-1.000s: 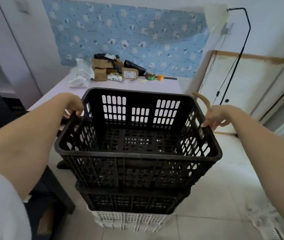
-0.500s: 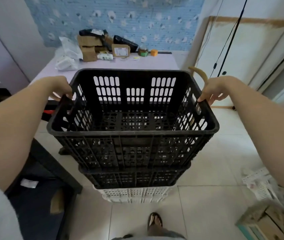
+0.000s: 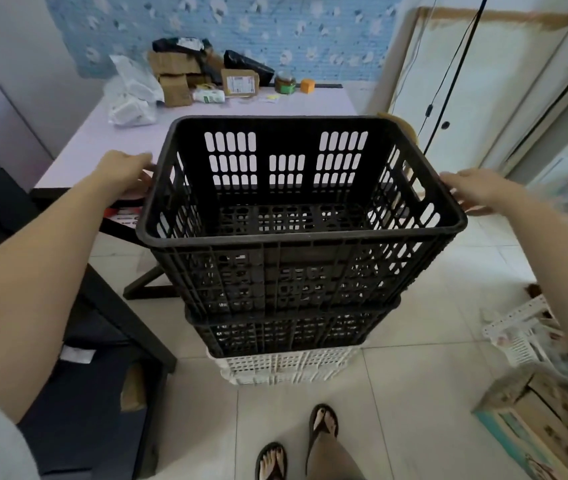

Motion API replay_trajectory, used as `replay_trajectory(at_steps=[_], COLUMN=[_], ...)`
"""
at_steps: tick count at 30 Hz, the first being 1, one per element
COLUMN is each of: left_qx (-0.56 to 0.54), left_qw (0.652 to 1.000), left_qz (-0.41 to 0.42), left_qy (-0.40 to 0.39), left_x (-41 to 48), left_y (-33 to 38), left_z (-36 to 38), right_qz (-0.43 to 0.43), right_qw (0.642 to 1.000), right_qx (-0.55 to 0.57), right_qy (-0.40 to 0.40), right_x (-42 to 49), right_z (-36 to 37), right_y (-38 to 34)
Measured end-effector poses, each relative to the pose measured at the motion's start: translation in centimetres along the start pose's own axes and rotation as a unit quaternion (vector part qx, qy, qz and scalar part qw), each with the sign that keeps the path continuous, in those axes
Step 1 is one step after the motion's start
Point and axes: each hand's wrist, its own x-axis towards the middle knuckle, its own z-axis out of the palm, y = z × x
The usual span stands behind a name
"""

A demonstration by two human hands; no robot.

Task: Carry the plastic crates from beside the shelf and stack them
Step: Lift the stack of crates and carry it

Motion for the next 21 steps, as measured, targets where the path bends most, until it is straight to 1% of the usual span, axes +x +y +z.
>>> replay_trajectory(at_steps=[1, 2, 3, 4, 6, 7, 8, 9, 10, 11, 12, 13, 15, 16, 17, 19, 21], left_qx=[-0.032, -0.036, -0.015, 0.028, 0.135, 0.176, 0.208, 0.217, 0.208, 0.183, 0.161, 0.134, 0.095, 0.084, 0.080, 0.091, 0.103], left_qw=[0.999, 0.999, 0.999, 0.999, 0.989, 0.979, 0.966, 0.954, 0.946, 0.944, 0.948, 0.959, 0.984, 0.991, 0.994, 0.994, 0.993], left_qz=[-0.016, -0.025, -0.031, -0.035, -0.054, -0.066, -0.077, -0.078, -0.084, -0.086, -0.081, -0.066, -0.053, -0.049, -0.048, -0.045, -0.045], left_qy=[0.000, -0.002, -0.006, -0.013, -0.041, -0.079, -0.132, -0.191, -0.235, -0.261, -0.262, -0.241, -0.144, -0.096, -0.064, -0.035, -0.032], left_x=[-0.1, -0.3, -0.5, -0.6, -1.0, -1.4, -2.0, -2.7, -3.9, -4.8, -5.8, -6.5, -7.5, -8.0, -8.4, -8.6, -8.5], left_y=[-1.3, -2.8, -4.6, -6.9, -12.4, -15.1, -17.2, -19.2, -20.2, -20.9, -21.4, -22.1, -23.0, -23.0, -22.8, -22.2, -21.8], left_z=[-0.4, -0.7, -0.8, -0.6, 0.4, 1.2, 2.2, 3.4, 4.6, 5.9, 7.1, 8.4, 10.6, 11.3, 11.8, 12.1, 12.1], right_qz=[0.011, 0.024, 0.032, 0.036, 0.043, 0.046, 0.047, 0.045, 0.035, 0.021, 0.011, 0.004, 0.003, 0.002, -0.003, -0.021, -0.036], right_qw=[0.999, 0.996, 0.994, 0.993, 0.998, 0.998, 0.997, 0.995, 0.995, 0.995, 0.995, 0.995, 0.995, 0.994, 0.994, 0.994, 0.994], right_qx=[0.044, 0.083, 0.104, 0.104, 0.046, 0.003, -0.025, -0.027, -0.006, 0.023, 0.051, 0.075, 0.101, 0.110, 0.113, 0.108, 0.107], right_qy=[0.010, 0.022, 0.031, 0.033, -0.001, -0.034, -0.062, -0.084, -0.095, -0.094, -0.080, -0.060, -0.017, -0.006, 0.003, 0.008, 0.009], right_x=[-0.4, -0.8, -1.0, -1.2, -1.7, -2.3, -3.0, -3.8, -4.2, -4.5, -4.5, -4.5, -4.0, -3.8, -3.6, -3.2, -2.8], right_z=[0.6, 1.5, 2.6, 3.9, 7.2, 9.0, 11.0, 12.7, 14.2, 15.5, 16.4, 17.2, 18.4, 18.7, 18.9, 18.9, 18.7], right_y=[1.2, 2.7, 4.3, 6.0, 9.5, 10.8, 11.8, 12.3, 12.6, 12.5, 12.4, 12.2, 12.1, 12.0, 12.0, 12.0, 12.3])
